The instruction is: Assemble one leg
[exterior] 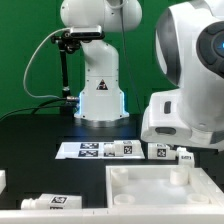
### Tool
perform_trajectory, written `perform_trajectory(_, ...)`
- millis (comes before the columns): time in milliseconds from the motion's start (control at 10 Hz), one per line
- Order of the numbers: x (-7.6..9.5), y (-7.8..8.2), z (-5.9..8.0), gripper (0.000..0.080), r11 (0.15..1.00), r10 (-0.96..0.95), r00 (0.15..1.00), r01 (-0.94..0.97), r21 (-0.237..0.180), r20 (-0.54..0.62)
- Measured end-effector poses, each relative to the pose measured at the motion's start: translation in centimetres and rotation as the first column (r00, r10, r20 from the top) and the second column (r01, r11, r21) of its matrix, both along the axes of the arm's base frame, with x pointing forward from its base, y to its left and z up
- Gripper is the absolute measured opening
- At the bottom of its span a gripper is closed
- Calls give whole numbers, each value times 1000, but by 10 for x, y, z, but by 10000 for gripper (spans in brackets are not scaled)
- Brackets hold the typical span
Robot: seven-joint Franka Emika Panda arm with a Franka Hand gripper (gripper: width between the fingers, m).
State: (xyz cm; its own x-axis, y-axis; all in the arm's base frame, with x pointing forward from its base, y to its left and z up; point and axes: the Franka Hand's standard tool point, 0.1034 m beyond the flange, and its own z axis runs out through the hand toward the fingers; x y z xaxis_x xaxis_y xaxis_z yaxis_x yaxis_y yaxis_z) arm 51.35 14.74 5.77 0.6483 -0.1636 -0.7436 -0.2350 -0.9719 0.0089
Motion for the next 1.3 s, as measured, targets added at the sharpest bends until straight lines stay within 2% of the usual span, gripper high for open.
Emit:
perform_trajectory(300,-1,0,-4,649,1000,-7,1000,7,4,-1)
perform_trajectory(500,-19,1,-21,649,994,-99,994,101,44,-55)
perform_trajectory(600,-23,1,-23,649,993,-103,992,107,48,-72)
perform_trajectory(900,-25,0,-24,649,993,-105,991,109,53,-84)
perform_trajectory(1100,-39,-7,-36,649,991,-109,981,119,55,-161)
perform_trajectory(1300,-41,-5,-40,649,992,-103,981,113,54,-165)
